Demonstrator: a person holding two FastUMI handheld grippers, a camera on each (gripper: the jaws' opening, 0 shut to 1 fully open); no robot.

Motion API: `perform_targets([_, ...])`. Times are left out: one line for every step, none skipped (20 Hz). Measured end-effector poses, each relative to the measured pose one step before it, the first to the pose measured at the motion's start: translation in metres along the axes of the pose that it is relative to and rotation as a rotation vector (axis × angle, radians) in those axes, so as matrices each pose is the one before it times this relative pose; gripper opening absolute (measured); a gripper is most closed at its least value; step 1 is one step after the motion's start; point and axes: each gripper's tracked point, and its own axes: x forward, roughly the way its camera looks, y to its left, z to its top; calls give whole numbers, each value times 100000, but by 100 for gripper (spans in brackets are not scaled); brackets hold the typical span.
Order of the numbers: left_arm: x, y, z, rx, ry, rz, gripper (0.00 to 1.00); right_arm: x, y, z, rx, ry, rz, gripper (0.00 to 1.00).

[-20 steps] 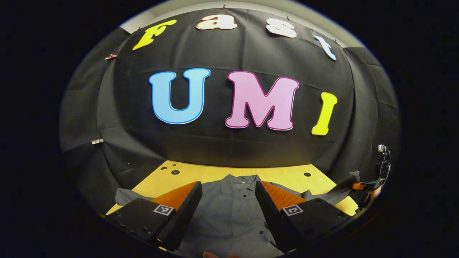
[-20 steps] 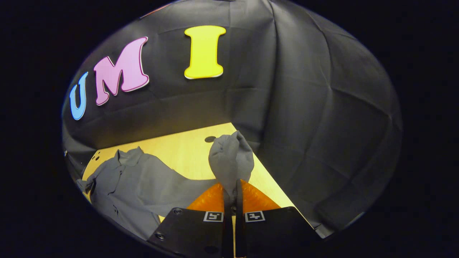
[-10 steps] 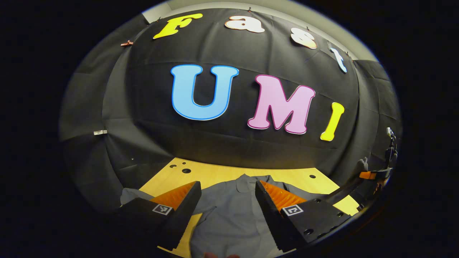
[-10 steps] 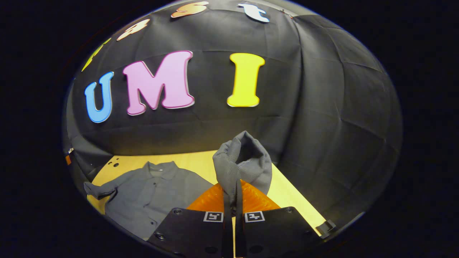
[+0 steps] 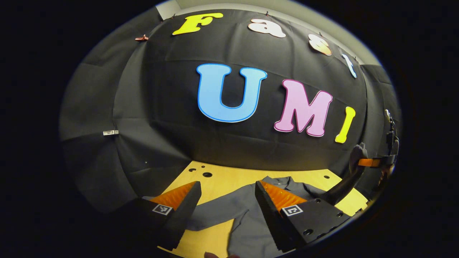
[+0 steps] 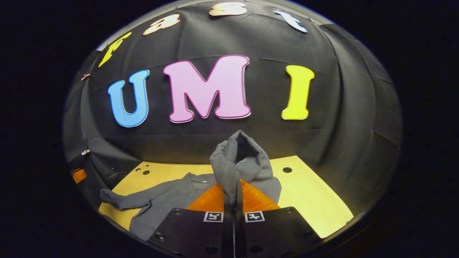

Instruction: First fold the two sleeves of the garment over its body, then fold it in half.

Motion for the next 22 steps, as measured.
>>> perform_targets([152,974,-321,606,294,171,95,408,1313,-190,-477,477,1272,7])
perform_targets([186,1073,-353,599,768,547,95,196,1220,-364,-512,626,1107,7])
perform_targets([208,1054,-457,520,670,887,95,496,1258,-289,-814,529,1032,7])
perform_targets([245,1002,-343,219,973,758,95,437,1255,-613,-1215,858,1068,7])
perform_targets([135,955,-615,-140,887,902,95,526,1242,-507,-1367,1037,1537,7])
perform_targets([200,954,-484,-589,849,839,95,590,1002,-549,-1432,1197,1013,6])
perform_targets([222,888,-350,-854,791,854,95,680,999,-571,-1012,1246,1000,7])
perform_targets([306,1005,-580,-745,700,1186,95,648,1125,-653,-500,1103,953,7])
perform_targets([357,1063,-461,-177,1013,1393,95,658,1097,-596,-237,1208,1140,7])
perform_targets([368,691,-773,78,1616,614,95,649,1079,-850,-545,1663,1182,7])
perform_targets([353,916,-773,-78,1305,752,95,680,993,-1001,-565,2035,1058,7])
perform_targets([323,764,-566,-388,491,762,94,726,1058,-948,-764,1972,1359,7])
perform_targets([458,765,-559,-183,188,734,94,683,974,-964,-1226,1996,801,7])
perform_targets([395,686,-454,382,162,861,94,679,865,-1094,-1475,2253,777,7])
perform_targets([330,523,-672,593,212,479,94,804,753,-1121,-1407,2322,464,7])
perform_targets([325,446,-491,392,417,-115,94,702,743,-1035,-1099,2382,582,7])
perform_targets([450,476,-641,-301,648,-72,94,813,575,-1158,-1430,3250,355,7])
perform_targets([359,361,-468,-767,896,-434,94,660,430,-1241,-1216,3400,79,7])
perform_targets([368,421,-531,-1013,479,282,94,682,477,-971,-537,2644,337,7])
perform_targets([384,729,-384,-976,834,1043,94,579,463,-911,-474,2749,542,7])
perform_targets([481,795,-642,-923,866,1561,94,727,331,-831,114,2589,246,7])
perform_targets([405,854,-527,-663,977,1858,94,626,439,-899,329,2708,856,8])
